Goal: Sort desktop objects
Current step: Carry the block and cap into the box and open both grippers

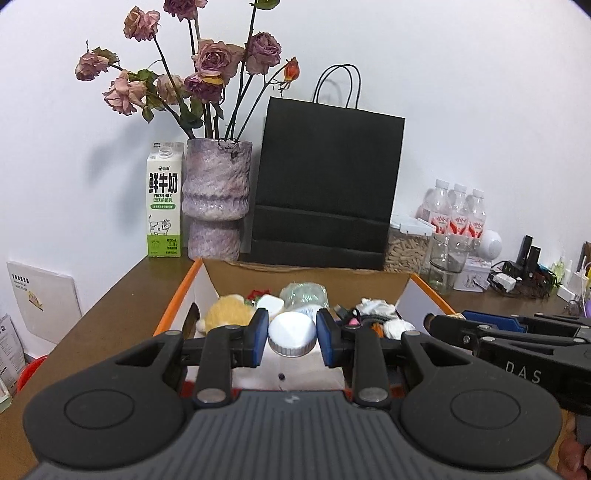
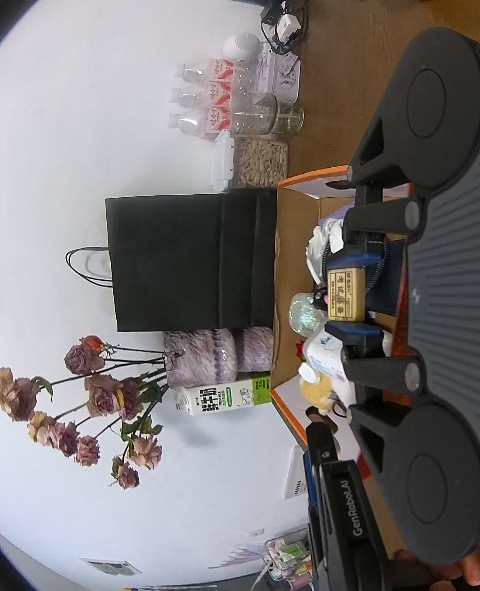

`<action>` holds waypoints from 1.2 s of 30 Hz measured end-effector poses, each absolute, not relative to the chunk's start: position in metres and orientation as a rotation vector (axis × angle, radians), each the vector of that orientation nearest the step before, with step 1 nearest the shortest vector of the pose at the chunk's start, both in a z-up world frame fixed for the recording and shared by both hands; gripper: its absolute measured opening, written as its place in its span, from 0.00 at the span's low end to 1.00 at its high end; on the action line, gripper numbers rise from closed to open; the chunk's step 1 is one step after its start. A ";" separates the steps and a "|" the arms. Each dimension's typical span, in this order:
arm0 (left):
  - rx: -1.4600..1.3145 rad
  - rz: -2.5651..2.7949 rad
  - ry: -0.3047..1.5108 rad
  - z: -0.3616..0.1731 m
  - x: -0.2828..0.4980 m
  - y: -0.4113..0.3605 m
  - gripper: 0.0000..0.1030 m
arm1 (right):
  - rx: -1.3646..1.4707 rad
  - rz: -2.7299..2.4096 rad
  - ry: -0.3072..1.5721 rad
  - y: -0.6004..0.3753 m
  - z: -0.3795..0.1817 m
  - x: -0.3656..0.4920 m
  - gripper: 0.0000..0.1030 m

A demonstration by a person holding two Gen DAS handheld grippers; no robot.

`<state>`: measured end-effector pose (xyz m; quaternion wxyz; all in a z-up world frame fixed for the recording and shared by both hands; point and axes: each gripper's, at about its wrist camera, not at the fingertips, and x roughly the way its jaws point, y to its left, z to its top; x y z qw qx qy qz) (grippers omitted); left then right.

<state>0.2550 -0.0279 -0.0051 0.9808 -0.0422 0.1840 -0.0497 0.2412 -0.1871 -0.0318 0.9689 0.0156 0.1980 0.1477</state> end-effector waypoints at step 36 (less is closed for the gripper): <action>-0.018 -0.083 0.465 -0.038 0.364 -0.008 0.49 | 0.008 0.288 0.503 -0.188 -0.067 0.355 0.38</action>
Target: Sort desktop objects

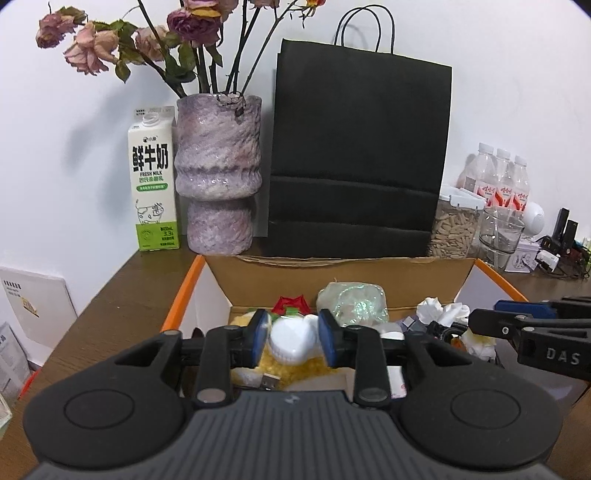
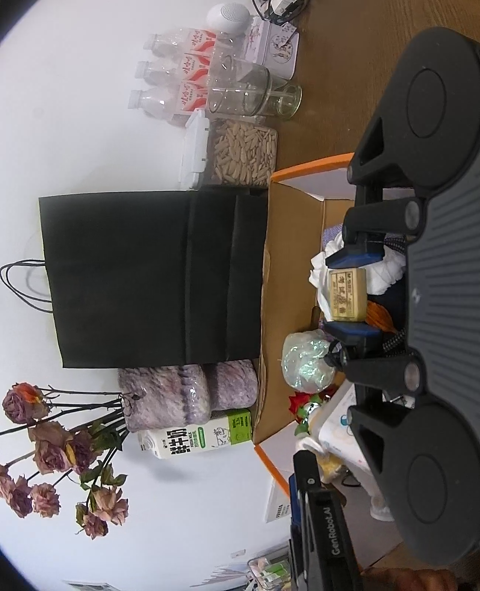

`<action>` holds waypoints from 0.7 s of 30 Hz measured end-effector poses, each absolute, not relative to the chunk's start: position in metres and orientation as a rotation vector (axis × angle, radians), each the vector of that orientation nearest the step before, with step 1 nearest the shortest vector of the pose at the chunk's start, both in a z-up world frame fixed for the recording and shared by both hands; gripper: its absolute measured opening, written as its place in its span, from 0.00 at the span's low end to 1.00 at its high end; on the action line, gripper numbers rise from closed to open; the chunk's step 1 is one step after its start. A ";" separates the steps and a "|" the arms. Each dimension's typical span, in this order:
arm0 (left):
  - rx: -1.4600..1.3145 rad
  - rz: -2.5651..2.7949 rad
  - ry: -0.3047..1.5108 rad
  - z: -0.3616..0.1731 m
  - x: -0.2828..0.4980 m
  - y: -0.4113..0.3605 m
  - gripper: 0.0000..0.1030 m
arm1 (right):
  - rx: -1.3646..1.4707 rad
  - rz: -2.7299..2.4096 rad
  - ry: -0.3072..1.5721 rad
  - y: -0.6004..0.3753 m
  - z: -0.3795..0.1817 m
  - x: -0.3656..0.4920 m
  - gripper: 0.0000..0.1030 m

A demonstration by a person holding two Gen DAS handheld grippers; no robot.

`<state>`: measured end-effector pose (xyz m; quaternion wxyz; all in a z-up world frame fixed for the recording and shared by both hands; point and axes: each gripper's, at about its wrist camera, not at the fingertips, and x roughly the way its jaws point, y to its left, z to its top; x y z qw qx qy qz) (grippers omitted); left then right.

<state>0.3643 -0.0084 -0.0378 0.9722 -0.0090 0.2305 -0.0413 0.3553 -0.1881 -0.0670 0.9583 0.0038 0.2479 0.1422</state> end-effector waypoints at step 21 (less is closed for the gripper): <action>-0.044 -0.075 0.418 -0.014 0.334 -0.009 1.00 | -0.002 0.274 0.469 -0.186 -0.035 0.324 1.00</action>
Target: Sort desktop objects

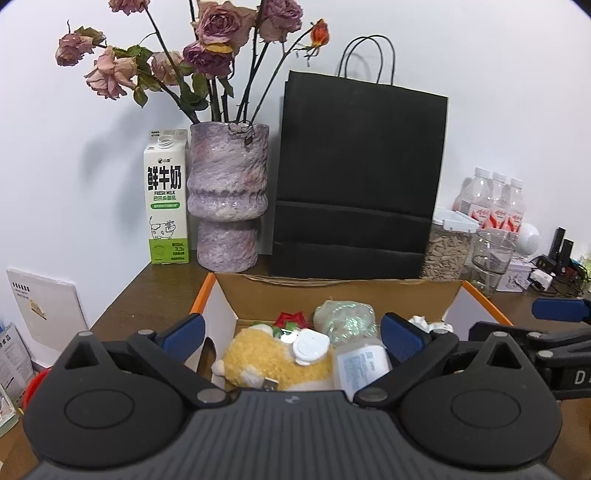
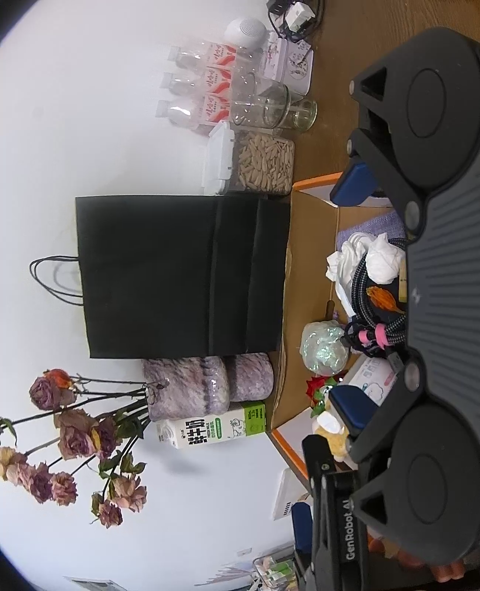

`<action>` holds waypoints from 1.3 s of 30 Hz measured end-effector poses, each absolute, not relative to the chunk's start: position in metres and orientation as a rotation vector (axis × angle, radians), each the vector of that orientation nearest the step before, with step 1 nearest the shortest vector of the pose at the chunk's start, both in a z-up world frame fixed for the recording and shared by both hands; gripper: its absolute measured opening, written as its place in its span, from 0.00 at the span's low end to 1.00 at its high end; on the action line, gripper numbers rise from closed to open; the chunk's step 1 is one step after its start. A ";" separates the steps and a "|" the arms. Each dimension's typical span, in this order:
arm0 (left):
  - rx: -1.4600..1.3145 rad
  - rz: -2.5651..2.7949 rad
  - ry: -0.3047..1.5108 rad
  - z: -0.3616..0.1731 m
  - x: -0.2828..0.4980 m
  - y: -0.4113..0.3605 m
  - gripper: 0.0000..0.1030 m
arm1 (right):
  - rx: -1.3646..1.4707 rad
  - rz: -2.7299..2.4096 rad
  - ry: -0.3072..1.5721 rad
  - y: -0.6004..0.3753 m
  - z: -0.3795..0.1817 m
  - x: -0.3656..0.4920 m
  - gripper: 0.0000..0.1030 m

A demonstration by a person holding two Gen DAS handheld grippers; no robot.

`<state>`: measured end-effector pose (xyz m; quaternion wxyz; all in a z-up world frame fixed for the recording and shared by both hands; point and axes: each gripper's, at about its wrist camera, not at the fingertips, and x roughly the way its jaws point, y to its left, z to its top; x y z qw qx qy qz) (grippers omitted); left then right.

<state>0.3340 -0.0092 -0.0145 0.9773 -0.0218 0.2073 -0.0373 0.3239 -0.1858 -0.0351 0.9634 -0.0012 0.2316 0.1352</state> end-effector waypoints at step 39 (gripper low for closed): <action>-0.006 0.005 0.504 -0.021 0.115 -0.023 1.00 | 0.004 0.256 0.521 -0.188 -0.044 0.098 1.00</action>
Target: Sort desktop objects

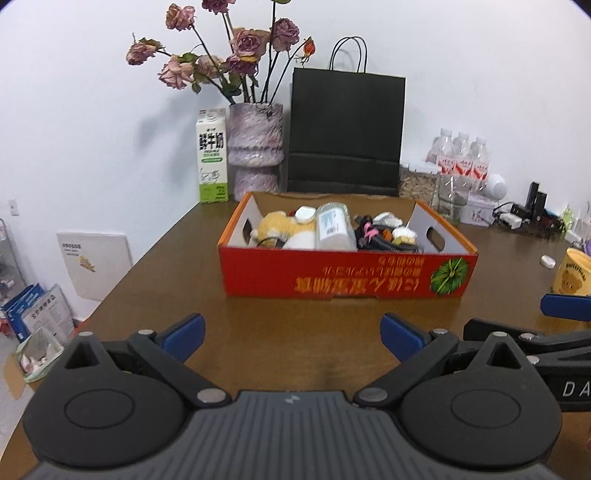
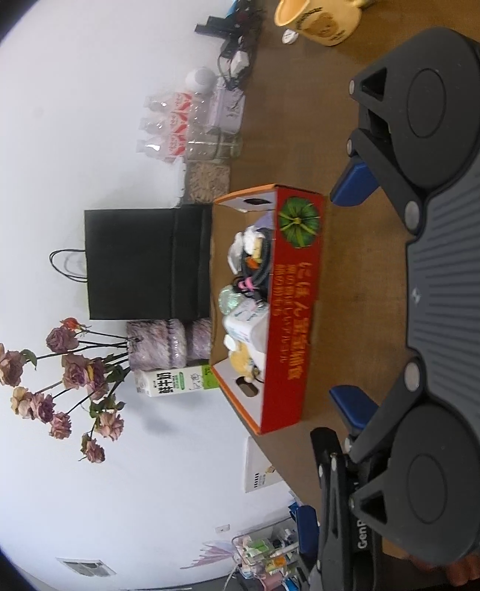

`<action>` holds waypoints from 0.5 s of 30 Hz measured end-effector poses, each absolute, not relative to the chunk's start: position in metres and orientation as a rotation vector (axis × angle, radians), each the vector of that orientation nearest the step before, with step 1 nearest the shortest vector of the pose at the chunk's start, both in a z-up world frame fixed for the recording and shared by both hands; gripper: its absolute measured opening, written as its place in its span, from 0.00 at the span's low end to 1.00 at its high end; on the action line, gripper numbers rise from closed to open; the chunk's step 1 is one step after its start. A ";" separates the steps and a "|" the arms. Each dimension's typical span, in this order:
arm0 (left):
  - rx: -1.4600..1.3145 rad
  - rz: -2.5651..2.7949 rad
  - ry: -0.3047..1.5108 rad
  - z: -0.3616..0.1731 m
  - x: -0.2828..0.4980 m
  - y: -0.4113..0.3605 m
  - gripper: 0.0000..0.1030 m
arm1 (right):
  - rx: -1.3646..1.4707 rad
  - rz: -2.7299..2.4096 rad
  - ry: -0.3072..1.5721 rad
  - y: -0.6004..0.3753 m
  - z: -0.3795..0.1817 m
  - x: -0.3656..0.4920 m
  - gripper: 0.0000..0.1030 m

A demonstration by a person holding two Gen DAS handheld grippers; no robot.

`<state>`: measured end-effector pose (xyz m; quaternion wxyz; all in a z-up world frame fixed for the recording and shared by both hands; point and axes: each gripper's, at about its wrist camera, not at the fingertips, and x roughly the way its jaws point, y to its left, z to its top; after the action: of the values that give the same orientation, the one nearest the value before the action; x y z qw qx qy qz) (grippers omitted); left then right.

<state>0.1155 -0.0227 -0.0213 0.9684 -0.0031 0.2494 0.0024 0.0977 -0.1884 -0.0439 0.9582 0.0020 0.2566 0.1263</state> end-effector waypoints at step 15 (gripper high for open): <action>0.008 0.025 0.510 -0.021 0.098 -0.024 1.00 | 0.008 0.256 0.537 -0.190 -0.050 0.080 1.00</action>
<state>0.0984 -0.0243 -0.0211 0.9675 0.0038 0.2524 0.0125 0.0795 -0.1897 -0.0496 0.9560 0.0039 0.2647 0.1262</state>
